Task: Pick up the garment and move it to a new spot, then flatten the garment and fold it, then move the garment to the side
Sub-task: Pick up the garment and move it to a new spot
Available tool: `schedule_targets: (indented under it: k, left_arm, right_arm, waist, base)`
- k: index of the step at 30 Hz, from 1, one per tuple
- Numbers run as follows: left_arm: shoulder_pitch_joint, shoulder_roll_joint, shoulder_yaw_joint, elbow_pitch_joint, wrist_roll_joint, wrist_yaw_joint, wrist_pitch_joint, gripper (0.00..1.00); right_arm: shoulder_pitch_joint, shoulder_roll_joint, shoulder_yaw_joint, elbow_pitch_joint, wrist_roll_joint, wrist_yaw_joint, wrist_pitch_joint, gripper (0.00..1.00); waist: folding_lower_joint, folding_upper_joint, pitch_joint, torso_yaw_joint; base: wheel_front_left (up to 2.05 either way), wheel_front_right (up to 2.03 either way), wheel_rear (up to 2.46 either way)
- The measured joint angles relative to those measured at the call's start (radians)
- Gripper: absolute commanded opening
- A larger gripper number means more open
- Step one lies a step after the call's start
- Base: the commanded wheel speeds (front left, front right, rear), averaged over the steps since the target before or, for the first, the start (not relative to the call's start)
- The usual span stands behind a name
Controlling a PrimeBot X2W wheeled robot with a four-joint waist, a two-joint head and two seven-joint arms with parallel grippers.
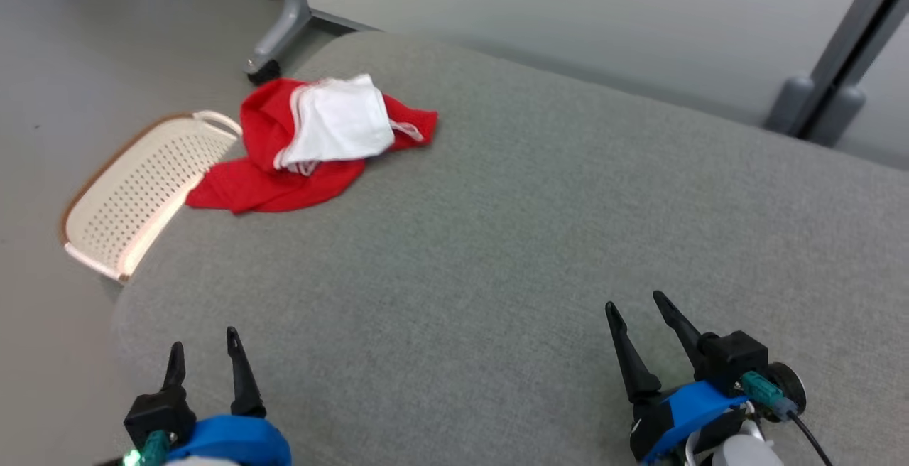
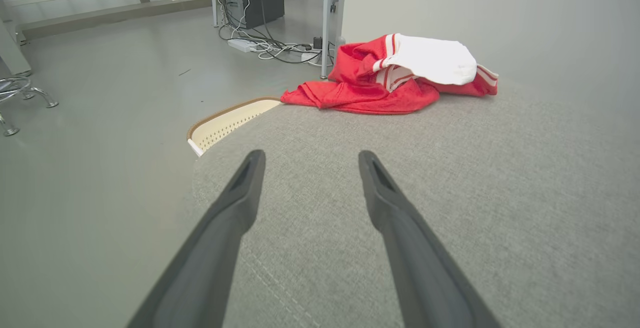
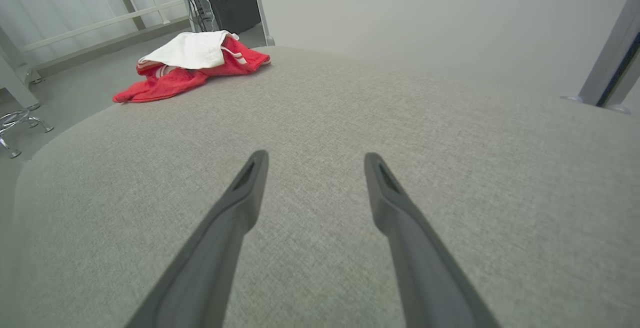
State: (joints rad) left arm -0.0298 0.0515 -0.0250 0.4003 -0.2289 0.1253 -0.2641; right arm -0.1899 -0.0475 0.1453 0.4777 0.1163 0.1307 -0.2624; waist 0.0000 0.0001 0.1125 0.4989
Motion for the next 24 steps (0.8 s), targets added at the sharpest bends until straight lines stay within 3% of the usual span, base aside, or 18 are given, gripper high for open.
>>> schedule_targets:
  k: [13,24]
  left_arm:
    - [-0.355,0.0,0.114,0.128,0.041,0.022,0.001,1.0]
    - [-0.612,0.077,0.181,0.284,0.087,0.043,0.001,1.0]
  right_arm:
    - [-0.099,-0.105,0.103,-0.121,-0.01,0.0,0.0,1.0]
    - [-0.164,-0.173,0.128,-0.222,0.027,0.001,-0.003,1.0]
  waist:
    - [0.0003,0.0002,0.232,-0.168]
    - [0.0,0.0001,0.385,-0.264]
  base:
    - [0.0,0.0,0.0]
    - [0.0,0.0,0.0]
